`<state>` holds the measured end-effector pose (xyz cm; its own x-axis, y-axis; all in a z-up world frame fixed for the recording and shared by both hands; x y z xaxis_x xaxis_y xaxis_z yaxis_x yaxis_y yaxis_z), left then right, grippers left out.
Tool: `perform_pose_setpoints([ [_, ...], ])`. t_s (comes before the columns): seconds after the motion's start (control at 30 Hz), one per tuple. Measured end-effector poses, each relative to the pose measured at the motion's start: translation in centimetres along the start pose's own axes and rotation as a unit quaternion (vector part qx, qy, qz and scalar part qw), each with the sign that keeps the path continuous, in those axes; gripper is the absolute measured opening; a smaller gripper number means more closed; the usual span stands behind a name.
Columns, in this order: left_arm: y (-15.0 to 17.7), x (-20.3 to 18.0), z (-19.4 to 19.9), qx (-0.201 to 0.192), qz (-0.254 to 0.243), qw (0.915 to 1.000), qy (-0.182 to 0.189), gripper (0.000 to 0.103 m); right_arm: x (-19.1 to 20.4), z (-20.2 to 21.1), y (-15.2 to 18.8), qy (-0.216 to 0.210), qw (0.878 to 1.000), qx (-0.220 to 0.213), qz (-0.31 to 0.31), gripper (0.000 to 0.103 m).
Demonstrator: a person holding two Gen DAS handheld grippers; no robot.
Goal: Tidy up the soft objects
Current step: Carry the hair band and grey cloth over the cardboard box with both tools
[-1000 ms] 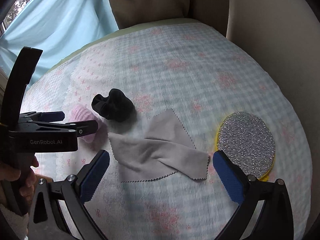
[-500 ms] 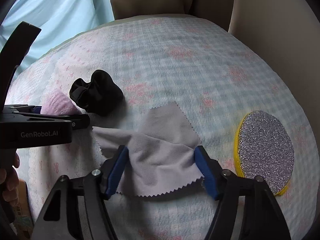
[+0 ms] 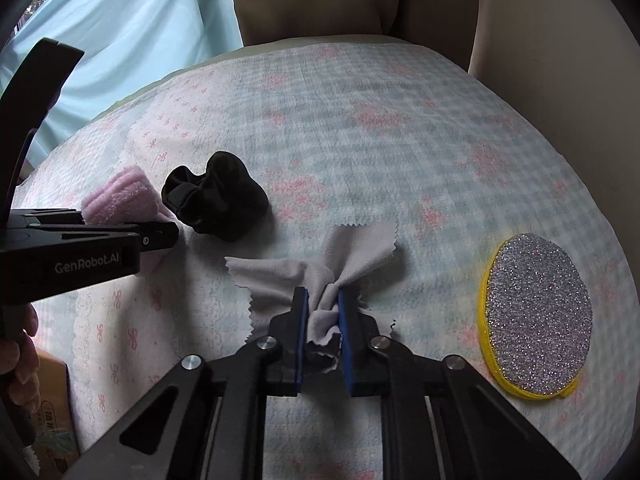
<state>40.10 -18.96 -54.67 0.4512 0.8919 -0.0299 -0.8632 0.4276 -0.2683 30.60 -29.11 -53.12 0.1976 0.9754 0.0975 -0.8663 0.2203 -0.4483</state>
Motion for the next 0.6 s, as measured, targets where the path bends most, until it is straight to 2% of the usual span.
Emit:
perform_pose_setpoints([
  [0.33, 0.5, 0.2, 2.4, -0.007, 0.015, 0.9998, -0.007, 0.031, 0.2, 2.9, -0.1, -0.009, 1.0, -0.021, -0.005, 0.013],
  [0.6, 1.2, -0.5, 8.0, -0.032, 0.02, 0.9993, -0.009, 0.031, 0.8, 7.9, -0.4, -0.011, 0.999, -0.044, -0.003, 0.013],
])
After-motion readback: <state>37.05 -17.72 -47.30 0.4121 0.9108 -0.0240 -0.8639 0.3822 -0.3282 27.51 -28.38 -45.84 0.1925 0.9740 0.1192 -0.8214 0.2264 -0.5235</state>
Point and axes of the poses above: each gripper's, at about its wrist camera, not at the fingertips, and z roughly against the way its jaws point, x to its left, y to its underside, the point moved 8 cm from there along -z, roughly the way its jaws point, and after that the axes turned 5 degrees about x, right-handed, at the moved point
